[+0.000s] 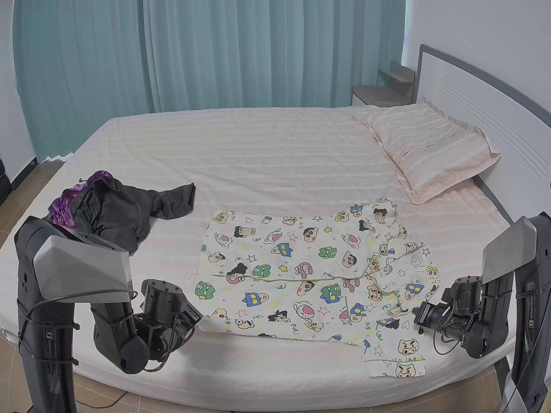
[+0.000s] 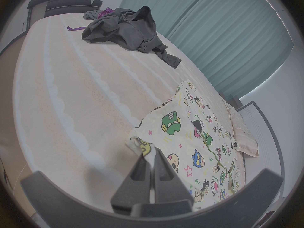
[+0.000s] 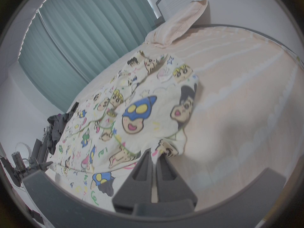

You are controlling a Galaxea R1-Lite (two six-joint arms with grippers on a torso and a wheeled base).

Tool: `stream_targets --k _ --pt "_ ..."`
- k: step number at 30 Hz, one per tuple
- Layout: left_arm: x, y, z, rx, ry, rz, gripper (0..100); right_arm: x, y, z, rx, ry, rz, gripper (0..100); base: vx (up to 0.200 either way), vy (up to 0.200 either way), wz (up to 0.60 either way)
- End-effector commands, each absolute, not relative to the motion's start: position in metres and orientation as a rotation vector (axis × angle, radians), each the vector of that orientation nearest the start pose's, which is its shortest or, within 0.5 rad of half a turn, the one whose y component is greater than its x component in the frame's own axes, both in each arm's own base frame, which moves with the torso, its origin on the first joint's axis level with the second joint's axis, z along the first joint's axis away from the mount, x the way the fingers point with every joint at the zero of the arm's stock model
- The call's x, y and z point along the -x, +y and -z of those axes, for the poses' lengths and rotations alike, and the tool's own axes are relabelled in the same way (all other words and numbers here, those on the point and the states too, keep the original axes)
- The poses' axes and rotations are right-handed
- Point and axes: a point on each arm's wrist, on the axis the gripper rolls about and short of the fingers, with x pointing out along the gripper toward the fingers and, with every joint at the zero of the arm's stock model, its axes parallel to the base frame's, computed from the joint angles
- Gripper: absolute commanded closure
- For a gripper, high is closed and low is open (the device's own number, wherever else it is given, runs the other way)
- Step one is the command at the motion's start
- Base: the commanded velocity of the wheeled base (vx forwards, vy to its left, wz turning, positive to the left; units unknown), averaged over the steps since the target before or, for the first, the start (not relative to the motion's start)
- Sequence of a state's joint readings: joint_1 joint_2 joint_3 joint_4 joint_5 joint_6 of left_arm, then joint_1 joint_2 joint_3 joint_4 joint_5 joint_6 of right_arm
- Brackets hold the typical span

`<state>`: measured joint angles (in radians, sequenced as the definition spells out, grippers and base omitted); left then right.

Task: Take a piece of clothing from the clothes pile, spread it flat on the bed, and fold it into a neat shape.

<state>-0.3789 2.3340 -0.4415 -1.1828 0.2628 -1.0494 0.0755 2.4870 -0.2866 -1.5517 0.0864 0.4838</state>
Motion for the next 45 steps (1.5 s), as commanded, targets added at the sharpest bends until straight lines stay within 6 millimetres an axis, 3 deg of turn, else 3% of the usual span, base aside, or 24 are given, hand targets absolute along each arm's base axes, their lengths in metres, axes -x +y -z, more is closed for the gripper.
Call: stream_targets --k 1,11,12,18,26,28,32,40,45 --pt "-0.281 -0.106 0.039 0.782 0.655 -0.250 100 -0.293 0.017 0.056 -0.480 0.582 0.004 100 0.000 0.000 0.00" --pt "-0.281 -0.106 0.041 0.778 0.656 -0.252 100 -0.329 0.018 0.049 -0.479 0.517 -0.019 100 0.000 0.000 0.00" --pt "-0.282 -0.106 0.041 0.779 0.655 -0.253 100 -0.330 0.018 0.050 -0.477 0.521 -0.018 0 0.000 0.000 0.00" --pt "-0.282 -0.106 0.041 0.778 0.656 -0.254 100 -0.327 0.014 0.048 -0.481 0.544 0.001 0 0.000 0.000 0.00" --pt "-0.282 -0.106 0.040 0.780 0.653 -0.252 100 -0.304 -0.037 0.046 -0.514 0.564 0.129 0 0.000 0.000 0.00" --pt "-0.282 -0.106 0.041 0.778 0.656 -0.254 100 -0.303 -0.039 0.045 -0.518 0.563 0.131 0 0.000 0.000 0.00" --pt "-0.282 -0.106 0.041 0.778 0.656 -0.254 100 -0.286 -0.057 0.029 -0.558 0.548 0.132 0 0.000 0.000 0.00" --pt "-0.282 -0.106 0.041 0.777 0.655 -0.251 100 -0.244 -0.041 0.028 -0.548 0.667 -0.077 0 0.000 0.000 0.00" --pt "-0.282 -0.106 0.041 0.777 0.655 -0.251 100 -0.230 -0.024 0.047 -0.482 0.771 -0.182 0 0.000 0.000 0.00"
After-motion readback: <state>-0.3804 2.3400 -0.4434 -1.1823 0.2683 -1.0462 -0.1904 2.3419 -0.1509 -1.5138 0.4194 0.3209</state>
